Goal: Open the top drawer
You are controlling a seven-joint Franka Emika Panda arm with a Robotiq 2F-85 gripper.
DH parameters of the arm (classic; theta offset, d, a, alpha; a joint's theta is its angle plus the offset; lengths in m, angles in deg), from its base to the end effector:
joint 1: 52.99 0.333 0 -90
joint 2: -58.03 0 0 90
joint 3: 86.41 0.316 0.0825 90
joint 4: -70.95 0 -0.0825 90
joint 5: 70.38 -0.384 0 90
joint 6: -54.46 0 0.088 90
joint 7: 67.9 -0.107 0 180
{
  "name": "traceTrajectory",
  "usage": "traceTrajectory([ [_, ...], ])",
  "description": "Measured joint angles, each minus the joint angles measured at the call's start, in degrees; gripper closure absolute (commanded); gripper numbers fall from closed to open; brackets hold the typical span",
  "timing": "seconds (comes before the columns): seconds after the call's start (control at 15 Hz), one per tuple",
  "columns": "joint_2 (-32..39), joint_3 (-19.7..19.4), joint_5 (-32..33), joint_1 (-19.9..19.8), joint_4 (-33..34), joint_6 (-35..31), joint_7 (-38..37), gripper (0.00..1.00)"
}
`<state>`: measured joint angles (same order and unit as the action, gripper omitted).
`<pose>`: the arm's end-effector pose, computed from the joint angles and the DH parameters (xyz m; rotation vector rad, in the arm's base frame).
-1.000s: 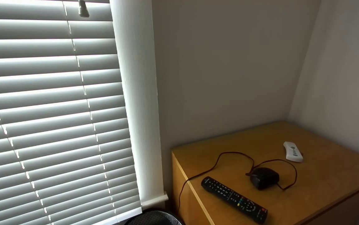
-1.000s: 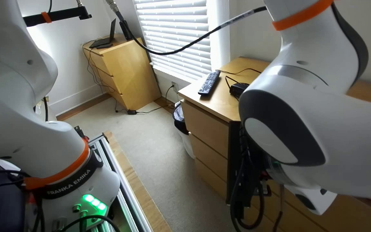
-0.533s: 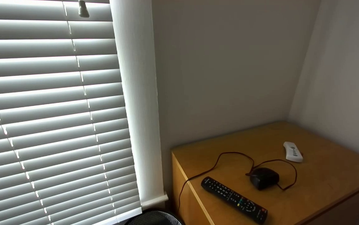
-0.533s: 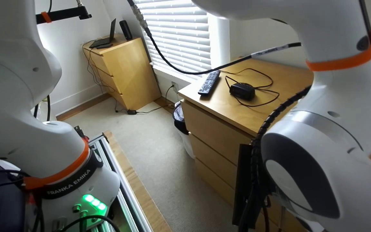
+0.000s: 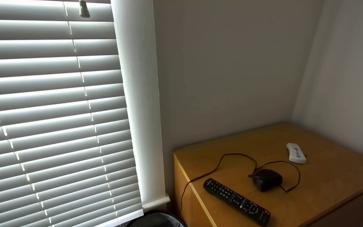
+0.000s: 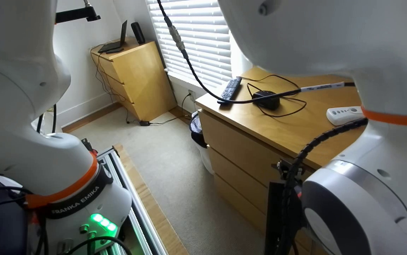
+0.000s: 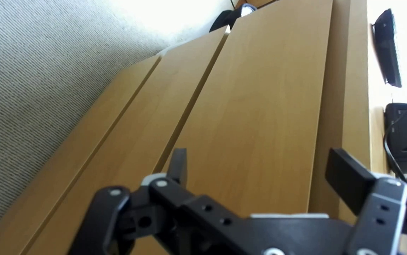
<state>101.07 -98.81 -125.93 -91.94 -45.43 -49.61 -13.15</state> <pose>0.3458 -0.3439 0.0552 -2.0191 0.7063 0.0275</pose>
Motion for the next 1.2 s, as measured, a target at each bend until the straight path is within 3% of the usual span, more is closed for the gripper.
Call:
traceTrajectory([
  [0.4,3.08,0.37,-8.62,-1.69,2.29,0.0,6.27,0.0],
  [1.2,6.84,-0.47,-24.91,-2.17,2.66,-0.01,8.17,0.0],
])
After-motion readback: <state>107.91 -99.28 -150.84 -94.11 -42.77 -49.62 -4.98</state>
